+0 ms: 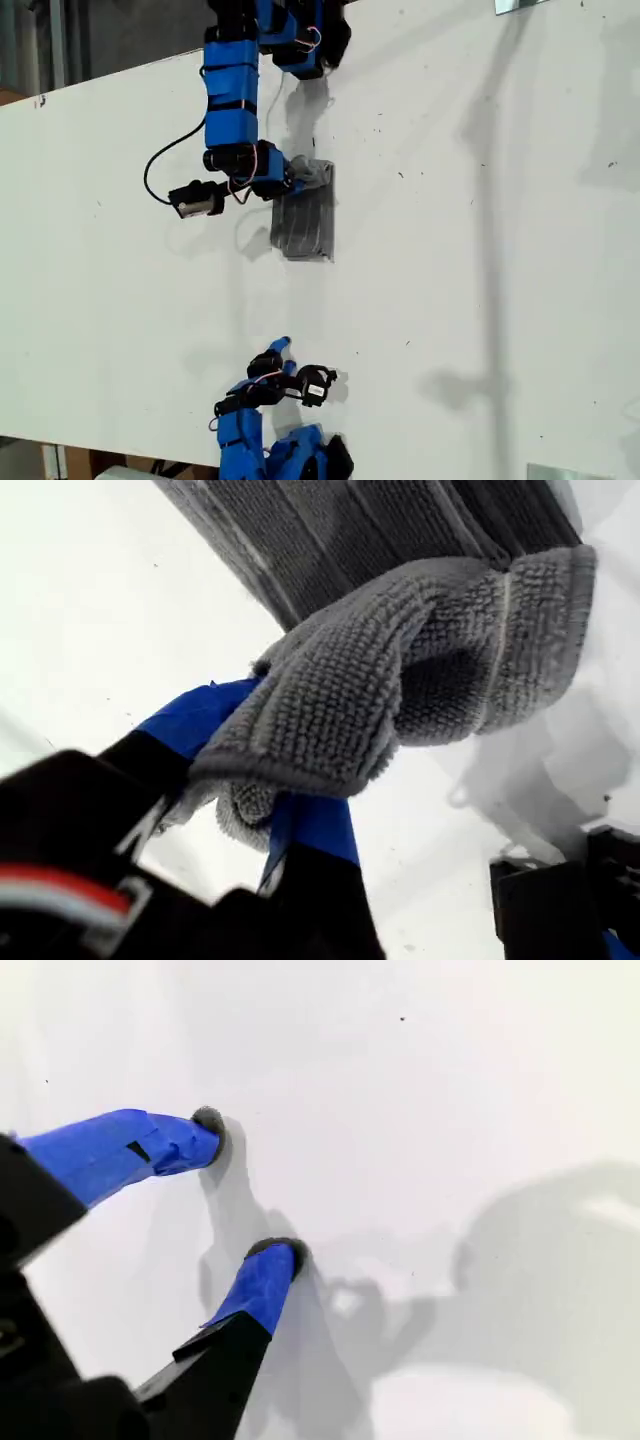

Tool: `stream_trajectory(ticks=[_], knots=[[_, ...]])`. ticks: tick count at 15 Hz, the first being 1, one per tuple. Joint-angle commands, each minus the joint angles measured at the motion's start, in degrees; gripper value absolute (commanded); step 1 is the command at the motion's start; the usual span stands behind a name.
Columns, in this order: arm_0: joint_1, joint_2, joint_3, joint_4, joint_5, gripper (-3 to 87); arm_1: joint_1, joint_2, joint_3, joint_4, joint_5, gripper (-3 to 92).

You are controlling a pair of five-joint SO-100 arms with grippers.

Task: Grasp corners of a square towel and fold twice.

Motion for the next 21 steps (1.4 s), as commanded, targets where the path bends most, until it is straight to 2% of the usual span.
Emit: stream_trajectory(ticks=[1,3,8,9,11,12,21], knots=[[-0.79,1.76,-0.09,-0.79,-0.53,21.3,0.26,-4.31,-6.68,-2.37,-3.52,-0.2],[-0.79,1.93,0.09,-0.97,-0.35,21.4,0.18,-7.65,-8.0,-6.94,-6.86,-0.2],[-0.79,2.02,0.18,-0.97,-0.35,21.4,1.23,-11.95,-14.85,-11.69,-11.51,1.5],[-0.79,2.02,0.18,-0.97,-0.35,21.4,1.67,-12.04,-14.85,-12.74,-11.87,8.3],[-0.79,2.02,0.18,-0.97,-0.35,21.4,1.93,-12.3,-14.85,-14.15,-13.18,27.9],[-0.79,2.02,0.18,-0.97,-0.35,21.4,1.67,-12.39,-15.29,-14.15,-13.89,29.5],[-0.79,2.02,0.18,-1.05,-0.35,21.4,6.42,-6.86,-23.03,-6.59,-18.81,29.6]])
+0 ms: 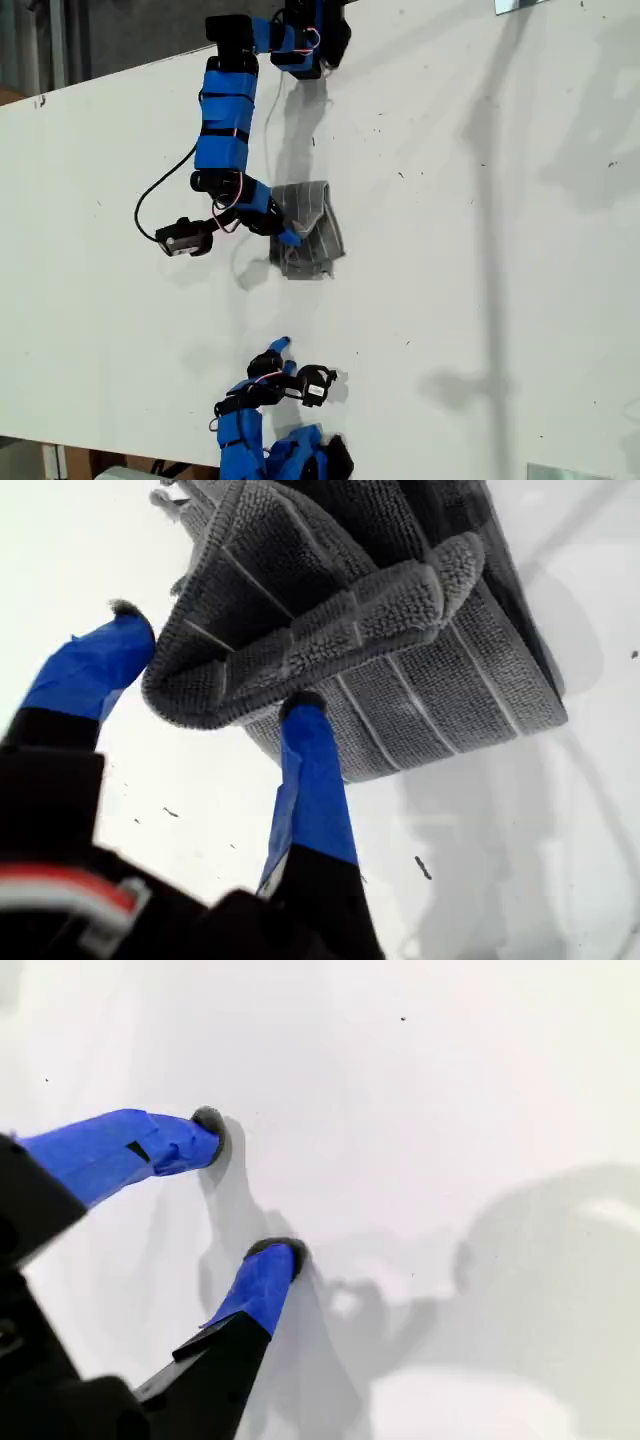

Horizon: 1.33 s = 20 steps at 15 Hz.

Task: Grasp corners of a square towel and fold twice.

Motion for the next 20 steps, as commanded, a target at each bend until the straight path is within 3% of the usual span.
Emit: stream_trajectory(ticks=[1,6,9,11,12,15,16,18,20], knots=[[-0.62,2.02,-0.18,-0.53,-0.35,21.4,1.93,8.61,-4.48,1.93,-1.49,29.6],[-0.62,2.02,-0.18,-0.53,-0.35,21.5,1.76,21.53,0.88,5.62,-1.93,28.6],[-0.62,2.02,-0.18,-0.53,-0.35,21.5,0.88,33.4,21.88,0.97,3.6,27.8],[-0.62,2.29,0.09,-0.53,-0.35,21.4,-4.13,44.21,33.22,1.05,11.87,26.2],[-0.62,3.43,0.97,-0.7,-0.26,21.4,-10.72,50.45,37.97,1.49,18.28,25.7],[0.79,15.29,8.53,-2.11,-1.14,21.7,-23.03,71.98,67.94,-10.9,33.93,24.2],[4.39,22.68,12.22,-2.02,-3.43,22.1,-24.87,78.22,76.99,-15.47,36.12,23.9],[11.69,34.89,18.37,-0.35,-9.14,22.3,-28.48,85.43,84.81,-15.64,40.96,23.7],[17.93,50.89,23.64,5.63,-14.24,22.2,-29.71,87.71,87.28,-16.17,42.1,23.6]])
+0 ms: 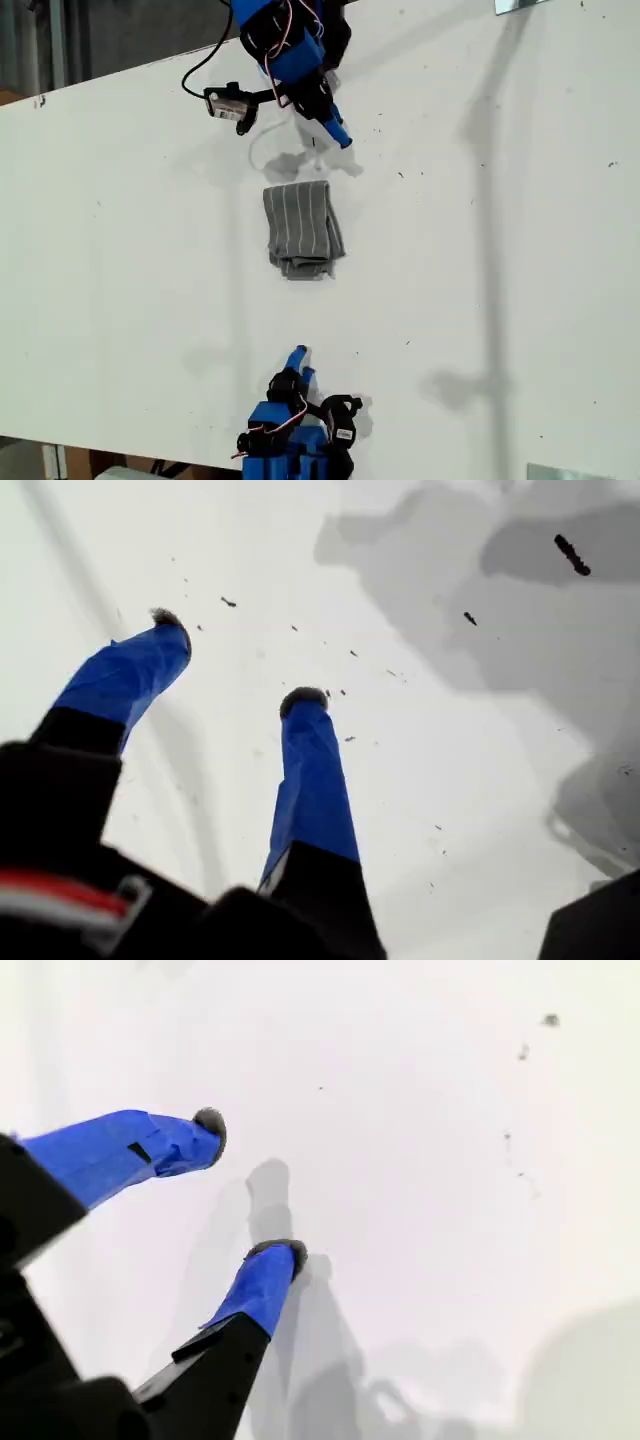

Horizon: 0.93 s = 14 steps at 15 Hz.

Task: Grasp corners of a square towel and fold twice.

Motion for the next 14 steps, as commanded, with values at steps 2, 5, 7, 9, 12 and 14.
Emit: stream_trajectory(ticks=[2,5,7,9,12,14], knots=[[8.17,37.53,6.15,18.19,-8.09,21.7,-0.62,3.78,4.75,-3.25,2.11,24.0],[9.49,49.83,8.96,27.51,-7.82,21.8,-1.14,18.63,13.01,2.64,7.21,23.4],[10.11,49.83,9.76,26.28,-4.31,21.7,-3.25,27.51,15.47,7.47,8.53,23.8],[10.81,47.29,14.59,23.64,-3.25,21.7,-4.48,28.04,15.56,7.65,8.61,23.6],[15.73,49.39,14.85,23.03,3.78,20.6,-14.94,28.13,15.82,7.03,11.43,23.5],[19.95,49.39,14.94,23.03,8.35,19.9,-15.03,28.56,14.85,7.73,10.02,22.5]])
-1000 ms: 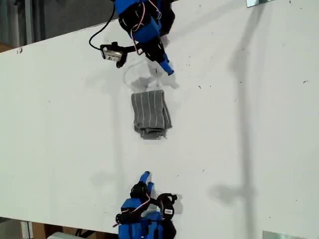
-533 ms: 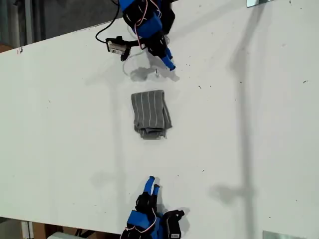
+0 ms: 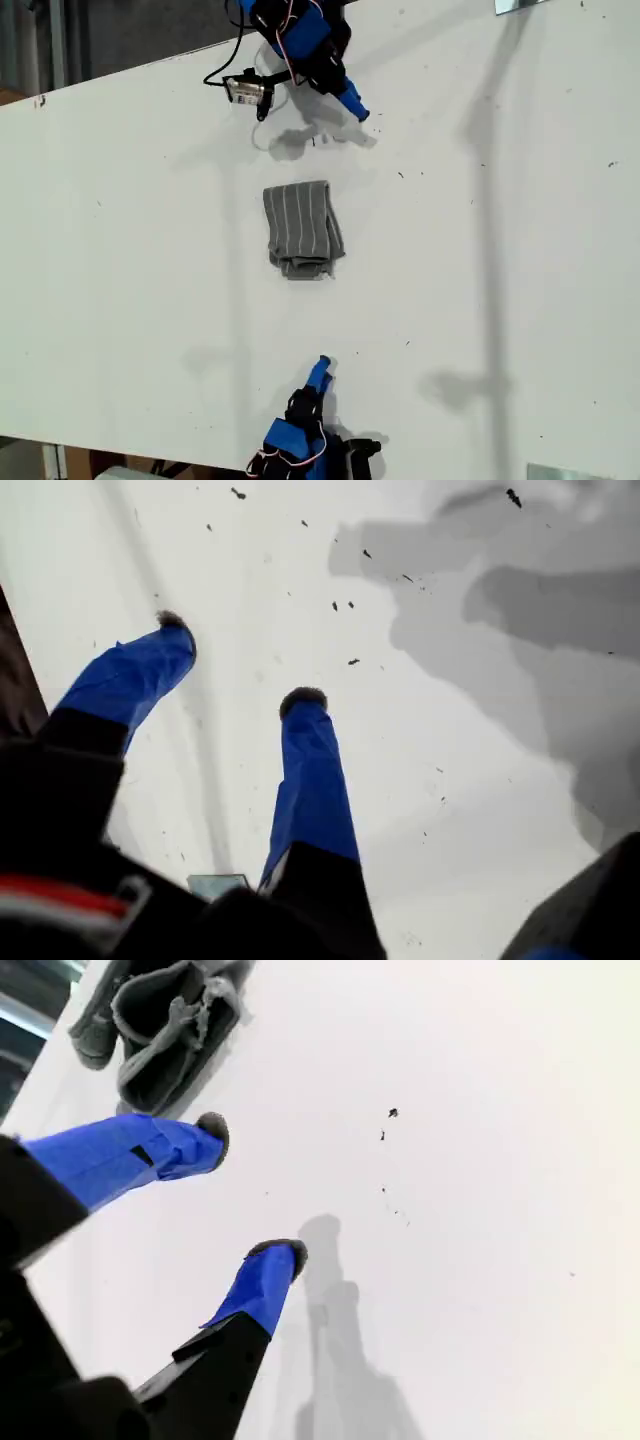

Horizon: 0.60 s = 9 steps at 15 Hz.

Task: Grasp corners of a square towel and fold twice.

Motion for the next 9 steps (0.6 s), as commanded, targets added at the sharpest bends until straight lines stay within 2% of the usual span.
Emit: stream_trajectory(ticks=[1,3,9], knots=[[2.37,0.44,0.18,-0.7,15.64,19.7,-0.79,0.18,-1.32,0.09,-0.53,22.5],[3.34,0.53,0.26,-0.88,22.76,18.9,-0.53,0.18,-1.32,0.18,-0.62,22.5],[2.99,0.53,0.26,-0.88,22.68,17.3,0.53,0.18,-1.32,0.18,-0.62,22.5]])
